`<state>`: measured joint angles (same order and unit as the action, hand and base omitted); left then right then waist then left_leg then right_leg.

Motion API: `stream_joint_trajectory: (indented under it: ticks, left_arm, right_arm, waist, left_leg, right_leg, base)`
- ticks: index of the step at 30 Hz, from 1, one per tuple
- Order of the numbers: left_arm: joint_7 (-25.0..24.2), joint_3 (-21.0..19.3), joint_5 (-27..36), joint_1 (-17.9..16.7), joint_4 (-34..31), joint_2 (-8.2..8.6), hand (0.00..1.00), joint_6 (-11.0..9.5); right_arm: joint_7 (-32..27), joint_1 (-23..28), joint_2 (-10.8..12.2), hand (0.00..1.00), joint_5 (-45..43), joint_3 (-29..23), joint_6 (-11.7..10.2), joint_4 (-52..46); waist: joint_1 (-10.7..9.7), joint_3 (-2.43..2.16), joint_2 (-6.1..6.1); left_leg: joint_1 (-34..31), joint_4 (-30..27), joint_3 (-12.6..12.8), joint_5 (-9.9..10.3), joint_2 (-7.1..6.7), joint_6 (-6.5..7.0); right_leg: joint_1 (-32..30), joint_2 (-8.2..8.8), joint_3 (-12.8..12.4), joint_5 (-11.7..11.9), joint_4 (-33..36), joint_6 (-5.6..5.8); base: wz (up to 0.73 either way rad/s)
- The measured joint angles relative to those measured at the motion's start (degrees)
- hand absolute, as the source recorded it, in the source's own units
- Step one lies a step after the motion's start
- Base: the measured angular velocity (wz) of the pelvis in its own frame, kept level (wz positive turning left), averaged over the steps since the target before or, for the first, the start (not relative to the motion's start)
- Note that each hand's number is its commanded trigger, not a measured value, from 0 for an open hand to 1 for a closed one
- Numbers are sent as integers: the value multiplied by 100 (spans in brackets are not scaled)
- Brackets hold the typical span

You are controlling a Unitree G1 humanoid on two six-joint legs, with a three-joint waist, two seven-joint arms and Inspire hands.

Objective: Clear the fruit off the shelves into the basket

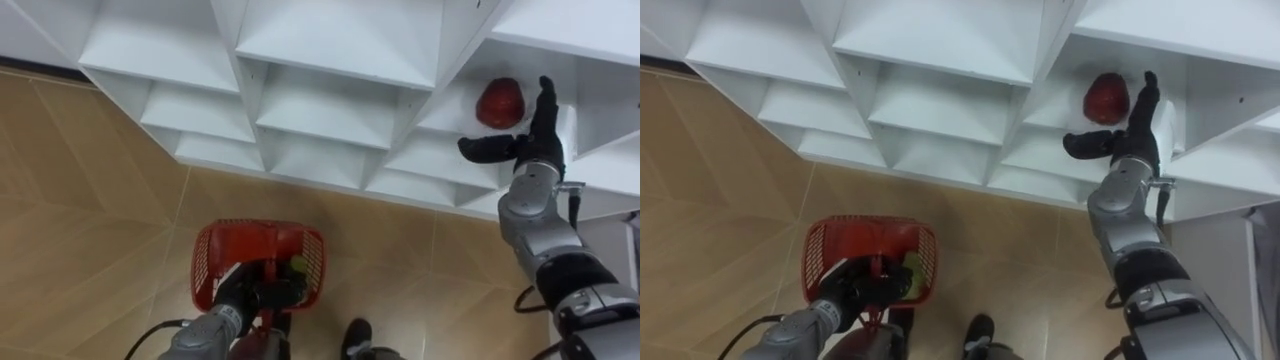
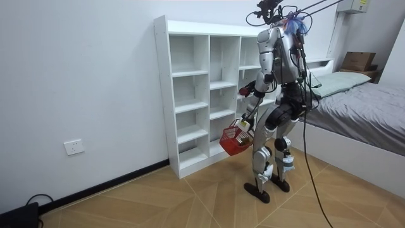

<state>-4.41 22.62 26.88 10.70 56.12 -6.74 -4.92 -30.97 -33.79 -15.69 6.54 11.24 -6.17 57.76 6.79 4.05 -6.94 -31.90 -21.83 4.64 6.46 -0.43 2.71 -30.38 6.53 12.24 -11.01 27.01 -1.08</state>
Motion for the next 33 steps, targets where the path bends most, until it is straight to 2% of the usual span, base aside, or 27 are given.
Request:
stream_joint_trajectory:
  ticks: [10, 23, 26, 33]
  left_arm:
    - [-5, -4, -1, 8, -25, -1, 100, 10]
    - [-8, 16, 32, 4, -46, -2, 100, 32]
    - [-44, 20, 54, -2, -49, -21, 100, 40]
    - [-116, 21, 58, -10, -65, -37, 100, 73]
  right_arm:
    - [133, 1, -27, 0, -6, -2, 1, -22]
    - [353, -18, -40, 0, -5, -2, 6, -43]
    - [357, -127, -43, 0, -3, -2, 91, -43]
    - [335, -224, -45, 0, -4, -2, 126, -47]
  waist:
    - [113, -7, 12]
    - [136, -6, 11]
    - [138, -6, 11]
    - [137, -6, 10]
  left_leg:
    - [-20, 1, -3, -44, -1, -12]
    - [-29, -2, -4, -59, -27, -3]
    - [-37, -1, -1, -72, -33, -11]
    - [-68, -16, -6, -88, -30, -22]
  right_leg:
    - [-52, 16, -6, 3, 75, -14]
    - [-83, 54, -8, -6, 133, -20]
    - [-111, 59, -19, -20, 175, -29]
    - [-150, 60, -14, -38, 211, -58]
  base:
    - [0]
    - [0]
    - [0]
    - [0]
